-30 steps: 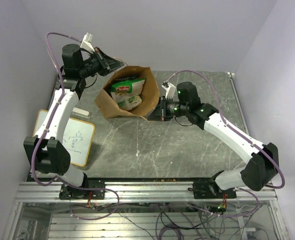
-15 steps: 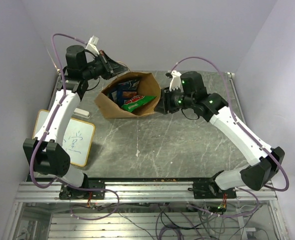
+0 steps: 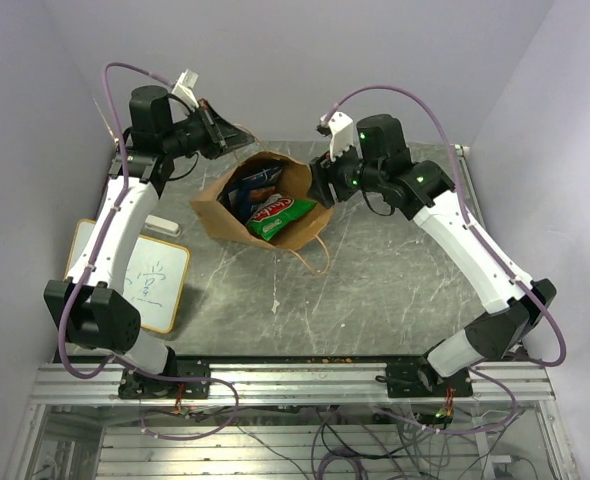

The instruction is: Take the snacks out of the paper bag

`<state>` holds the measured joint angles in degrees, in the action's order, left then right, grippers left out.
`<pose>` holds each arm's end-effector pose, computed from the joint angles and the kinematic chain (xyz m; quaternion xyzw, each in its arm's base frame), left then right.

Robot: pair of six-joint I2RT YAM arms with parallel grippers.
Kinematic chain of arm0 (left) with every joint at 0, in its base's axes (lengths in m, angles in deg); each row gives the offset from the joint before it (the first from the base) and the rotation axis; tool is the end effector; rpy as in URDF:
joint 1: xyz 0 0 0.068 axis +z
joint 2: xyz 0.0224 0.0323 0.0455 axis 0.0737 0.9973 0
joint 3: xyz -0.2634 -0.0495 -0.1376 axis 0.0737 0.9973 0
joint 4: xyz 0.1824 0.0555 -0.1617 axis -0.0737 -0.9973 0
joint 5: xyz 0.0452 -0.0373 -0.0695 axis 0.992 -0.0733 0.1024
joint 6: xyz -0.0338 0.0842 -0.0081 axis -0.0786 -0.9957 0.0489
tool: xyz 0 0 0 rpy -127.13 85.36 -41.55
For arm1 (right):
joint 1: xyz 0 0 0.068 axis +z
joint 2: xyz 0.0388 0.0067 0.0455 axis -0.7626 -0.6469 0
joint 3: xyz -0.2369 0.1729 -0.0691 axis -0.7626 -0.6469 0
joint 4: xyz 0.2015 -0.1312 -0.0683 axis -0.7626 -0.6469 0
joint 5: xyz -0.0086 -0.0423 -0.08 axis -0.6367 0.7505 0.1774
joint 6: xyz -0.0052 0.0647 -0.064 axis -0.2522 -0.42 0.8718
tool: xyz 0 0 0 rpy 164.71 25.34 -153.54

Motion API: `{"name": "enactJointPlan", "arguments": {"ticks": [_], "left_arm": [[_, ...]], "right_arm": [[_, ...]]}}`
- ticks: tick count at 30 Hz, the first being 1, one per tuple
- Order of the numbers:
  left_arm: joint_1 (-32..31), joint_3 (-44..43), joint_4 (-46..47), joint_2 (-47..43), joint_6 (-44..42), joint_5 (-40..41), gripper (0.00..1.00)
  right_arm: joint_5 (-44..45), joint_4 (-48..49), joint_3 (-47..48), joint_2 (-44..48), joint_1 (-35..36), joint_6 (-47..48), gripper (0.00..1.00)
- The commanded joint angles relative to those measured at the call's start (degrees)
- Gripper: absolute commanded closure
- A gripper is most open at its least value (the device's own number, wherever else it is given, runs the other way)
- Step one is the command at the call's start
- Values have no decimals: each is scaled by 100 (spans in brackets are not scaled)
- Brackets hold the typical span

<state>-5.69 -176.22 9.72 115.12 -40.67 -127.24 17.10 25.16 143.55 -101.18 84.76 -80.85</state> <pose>0.3512 -0.1146 0.4525 -0.0339 0.7661 -0.5144 0.3839 0.2808 0.2153 0.4280 -0.3144 0.8165 0.2160 0.4334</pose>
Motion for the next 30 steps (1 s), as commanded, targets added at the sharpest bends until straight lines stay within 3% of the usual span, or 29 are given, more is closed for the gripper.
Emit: {"name": "enactJointPlan", "arguments": {"ticks": [1,11,14,18,22,26,30], "left_arm": [[-20,-169,-188,-7,20,47,93],[-11,-473,-786,-46,95,437,93],[26,-740,-1292,41,-111,467,93],[60,-682,-1374,36,-37,233,93],[64,-321,-1134,-117,134,244,93],[73,-624,-1606,45,-300,369,93],[77,-685,-1317,122,-224,190,93]], "right_arm": [[-799,850,-235,-194,143,530,40],[-521,2130,-1375,229,1478,2810,42],[-1057,2067,-1087,412,1523,3172,44],[-924,1797,-914,585,1566,3353,44],[-1029,1430,-1326,865,1571,4081,40],[-1150,1659,-1939,1063,1470,4728,30],[-1515,1396,-1937,594,1068,5402,34]]}}
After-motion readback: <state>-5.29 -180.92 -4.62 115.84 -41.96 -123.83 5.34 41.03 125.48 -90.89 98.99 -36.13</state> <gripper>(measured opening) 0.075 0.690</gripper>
